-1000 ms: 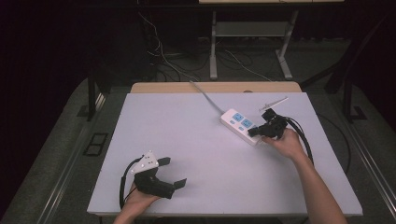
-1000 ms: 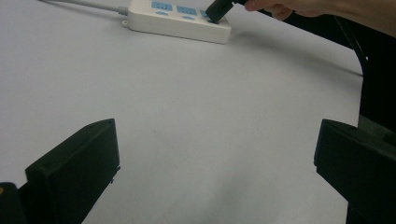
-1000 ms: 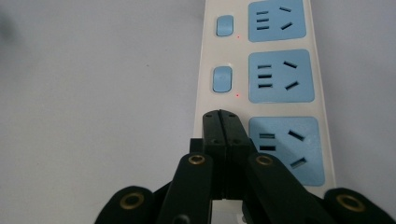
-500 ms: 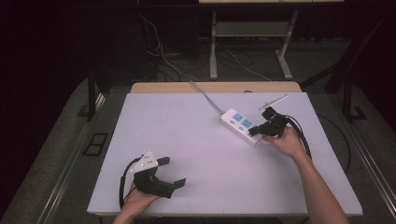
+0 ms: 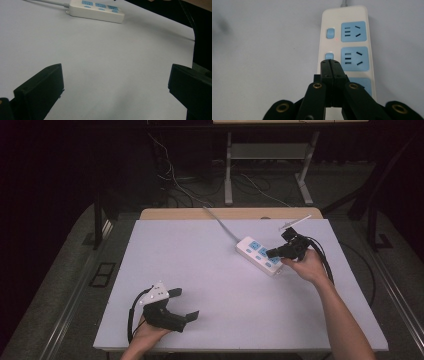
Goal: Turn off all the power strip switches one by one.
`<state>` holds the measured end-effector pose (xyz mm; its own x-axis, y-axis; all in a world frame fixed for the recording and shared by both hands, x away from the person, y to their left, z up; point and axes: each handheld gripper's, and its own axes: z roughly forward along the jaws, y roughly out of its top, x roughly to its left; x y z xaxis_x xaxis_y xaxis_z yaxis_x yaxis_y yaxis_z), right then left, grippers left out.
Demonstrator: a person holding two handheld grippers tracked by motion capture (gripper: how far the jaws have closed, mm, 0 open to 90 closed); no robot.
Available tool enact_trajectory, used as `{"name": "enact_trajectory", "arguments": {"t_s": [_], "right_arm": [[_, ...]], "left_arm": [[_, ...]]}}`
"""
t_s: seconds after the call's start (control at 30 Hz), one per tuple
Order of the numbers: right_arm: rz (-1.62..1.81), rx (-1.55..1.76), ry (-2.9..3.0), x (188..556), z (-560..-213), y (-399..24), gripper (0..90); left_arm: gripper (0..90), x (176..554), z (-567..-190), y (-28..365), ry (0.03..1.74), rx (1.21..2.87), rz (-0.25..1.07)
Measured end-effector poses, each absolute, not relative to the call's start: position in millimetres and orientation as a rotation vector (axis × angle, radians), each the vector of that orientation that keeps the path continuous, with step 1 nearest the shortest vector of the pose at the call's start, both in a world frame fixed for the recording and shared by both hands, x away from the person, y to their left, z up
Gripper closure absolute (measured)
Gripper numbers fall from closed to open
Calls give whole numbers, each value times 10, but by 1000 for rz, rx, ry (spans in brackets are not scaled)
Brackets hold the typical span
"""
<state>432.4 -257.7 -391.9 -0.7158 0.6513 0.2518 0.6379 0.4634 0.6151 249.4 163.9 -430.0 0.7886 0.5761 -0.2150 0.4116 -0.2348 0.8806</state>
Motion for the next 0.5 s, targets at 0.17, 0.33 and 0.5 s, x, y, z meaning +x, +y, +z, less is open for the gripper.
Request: {"name": "enact_trajectory", "arguments": {"t_s": [0.17,0.33,0.5], "right_arm": [[1102,1179,2666,4373,-3847,-2561,900],[1092,1174,2668,4422,-3797,-2516,900],[1090,1165,2668,4470,-3755,-2477,900]], "left_arm": [[0,2494,-4302,1636,753,1871,182],[0,2496,-4303,1637,751,1873,180],[0,2500,-4303,1649,755,1870,183]]}}
